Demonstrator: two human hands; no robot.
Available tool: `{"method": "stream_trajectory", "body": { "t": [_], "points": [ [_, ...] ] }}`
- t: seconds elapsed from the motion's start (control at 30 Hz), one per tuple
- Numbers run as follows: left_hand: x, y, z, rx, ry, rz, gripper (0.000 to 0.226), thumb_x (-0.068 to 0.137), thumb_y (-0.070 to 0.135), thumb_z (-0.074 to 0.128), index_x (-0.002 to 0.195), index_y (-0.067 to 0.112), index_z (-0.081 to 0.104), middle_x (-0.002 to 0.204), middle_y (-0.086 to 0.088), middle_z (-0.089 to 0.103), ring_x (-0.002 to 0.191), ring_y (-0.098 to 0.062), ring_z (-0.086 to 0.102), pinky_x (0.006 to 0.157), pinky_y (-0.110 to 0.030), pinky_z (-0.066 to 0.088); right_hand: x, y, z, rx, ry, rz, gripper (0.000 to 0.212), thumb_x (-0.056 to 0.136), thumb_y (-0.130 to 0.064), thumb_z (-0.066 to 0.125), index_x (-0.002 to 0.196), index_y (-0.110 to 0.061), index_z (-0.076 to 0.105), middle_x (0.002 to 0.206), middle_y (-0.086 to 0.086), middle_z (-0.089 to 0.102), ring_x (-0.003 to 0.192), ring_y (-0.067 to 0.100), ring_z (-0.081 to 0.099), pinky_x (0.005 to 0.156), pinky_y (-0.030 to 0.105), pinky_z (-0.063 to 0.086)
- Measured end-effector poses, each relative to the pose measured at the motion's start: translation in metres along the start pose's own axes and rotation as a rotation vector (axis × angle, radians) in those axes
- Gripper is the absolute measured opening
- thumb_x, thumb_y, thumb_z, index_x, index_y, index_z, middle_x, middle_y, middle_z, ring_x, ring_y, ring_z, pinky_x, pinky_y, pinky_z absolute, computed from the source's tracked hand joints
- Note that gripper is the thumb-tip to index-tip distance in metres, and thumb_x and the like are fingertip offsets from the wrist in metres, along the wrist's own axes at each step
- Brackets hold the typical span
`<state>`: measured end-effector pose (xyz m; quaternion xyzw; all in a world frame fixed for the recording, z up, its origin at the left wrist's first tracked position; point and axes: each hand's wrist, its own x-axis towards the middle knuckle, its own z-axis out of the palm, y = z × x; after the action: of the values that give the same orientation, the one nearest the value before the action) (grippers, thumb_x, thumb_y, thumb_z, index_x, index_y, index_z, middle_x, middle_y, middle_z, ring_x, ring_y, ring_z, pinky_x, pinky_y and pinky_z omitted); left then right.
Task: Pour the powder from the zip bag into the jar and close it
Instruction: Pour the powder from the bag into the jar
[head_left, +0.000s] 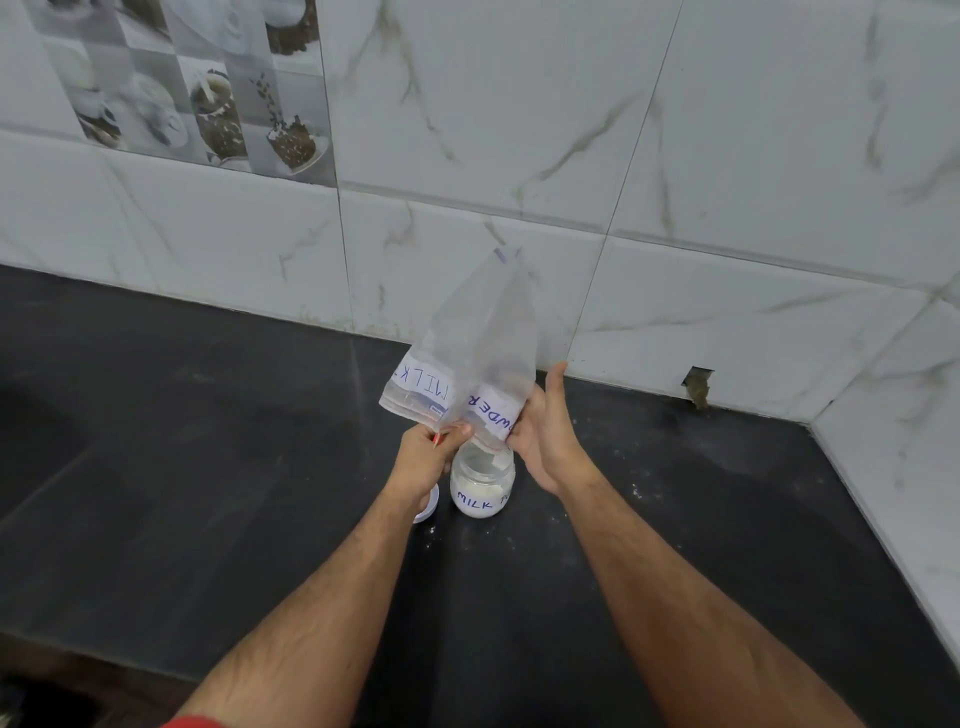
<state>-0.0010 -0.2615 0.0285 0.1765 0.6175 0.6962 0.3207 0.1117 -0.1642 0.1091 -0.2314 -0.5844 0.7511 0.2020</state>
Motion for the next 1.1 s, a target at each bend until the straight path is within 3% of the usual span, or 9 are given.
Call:
{"method": "stream_trajectory", "body": {
  "t": [0.23,0.37,0.5,0.57,0.6,0.63,0.77,0.9,1.1],
  "points": [
    [-0.002,0.005,0.009,0.018,0.032,0.040,0.012,0.090,0.007,0.068,0.100,-0.001,0.069,0.059,-0.008,0.061,0.052,0.002,0.054,0.051,-0.007,0.043,0.003,0.003,0.002,-0.066,0.035,0.011,0.079,0.081,-0.078,0.019,0.132,-0.033,0.058,0.126,-0.003,0.071,0.119,0.015,0.066,0.099,0.035,0.052],
    [-0.007,0.007,0.010,0.066,0.032,0.065,0.020,0.090,0.003,0.067,0.105,-0.009,0.067,0.101,-0.027,0.064,0.048,-0.003,0.061,0.053,-0.008,0.045,0.004,0.007,-0.003,-0.057,0.075,0.009,0.080,0.081,-0.077,0.022,0.137,-0.030,0.054,0.130,-0.001,0.068,0.114,0.010,0.068,0.087,0.025,0.057],
    [-0.007,0.009,0.011,0.042,0.014,0.048,0.025,0.090,0.004,0.068,0.108,-0.014,0.065,0.102,-0.013,0.062,0.099,-0.015,0.043,0.079,-0.037,0.053,0.004,0.008,-0.004,-0.078,0.029,-0.005,0.066,0.092,-0.069,0.026,0.132,-0.028,0.058,0.124,-0.001,0.072,0.111,0.013,0.070,0.083,0.028,0.059],
    [-0.005,0.011,0.009,0.051,0.013,0.038,0.023,0.090,0.006,0.069,0.108,-0.008,0.067,0.095,-0.016,0.070,0.096,-0.015,0.037,0.063,-0.022,0.056,0.007,0.006,-0.006,-0.087,0.083,-0.051,0.050,0.099,-0.060,0.025,0.116,-0.032,0.063,0.109,-0.009,0.075,0.099,0.007,0.073,0.074,0.021,0.058],
    [-0.004,0.010,0.008,0.072,0.009,0.038,0.021,0.089,0.008,0.070,0.107,-0.004,0.070,0.090,-0.012,0.073,0.068,0.009,0.034,0.058,-0.014,0.052,0.007,0.004,-0.006,-0.081,0.121,-0.083,0.047,0.098,-0.061,0.030,0.114,-0.031,0.063,0.107,-0.011,0.076,0.097,0.005,0.072,0.077,0.023,0.059],
    [-0.003,0.011,0.007,0.101,0.007,0.041,0.019,0.088,0.010,0.072,0.105,0.002,0.072,0.089,-0.004,0.074,0.068,-0.008,0.068,0.061,-0.012,0.050,0.008,0.002,-0.007,-0.093,0.177,-0.091,0.052,0.093,-0.067,0.039,0.120,-0.027,0.060,0.111,-0.012,0.074,0.101,0.006,0.071,0.086,0.029,0.059],
    [0.006,0.008,0.006,0.200,0.040,0.088,0.013,0.083,0.015,0.078,0.094,0.010,0.076,0.098,-0.004,0.077,0.099,-0.022,0.072,0.087,-0.038,0.058,0.013,-0.003,-0.016,-0.115,0.343,-0.162,0.078,0.081,-0.066,0.065,0.140,-0.019,0.041,0.130,-0.002,0.063,0.116,0.015,0.065,0.102,0.048,0.052],
    [0.014,0.009,0.007,0.321,0.079,0.108,0.040,0.073,0.041,0.079,0.089,0.004,0.072,0.091,-0.014,0.075,0.085,-0.017,0.069,0.086,-0.051,0.056,0.013,-0.018,-0.027,-0.194,0.520,-0.236,0.087,0.086,-0.056,0.067,0.154,-0.021,0.024,0.152,0.007,0.042,0.127,0.015,0.051,0.111,0.045,0.043],
    [0.023,0.027,0.016,0.433,0.066,0.155,0.027,0.070,0.034,0.076,0.077,0.008,0.072,0.080,-0.007,0.075,0.075,-0.019,0.068,0.082,-0.045,0.058,0.007,-0.019,-0.047,-0.990,0.695,-0.619,0.080,0.086,-0.032,0.068,0.154,-0.016,0.028,0.164,0.011,0.023,0.151,0.029,0.021,0.120,0.042,0.023]
  ]
}}
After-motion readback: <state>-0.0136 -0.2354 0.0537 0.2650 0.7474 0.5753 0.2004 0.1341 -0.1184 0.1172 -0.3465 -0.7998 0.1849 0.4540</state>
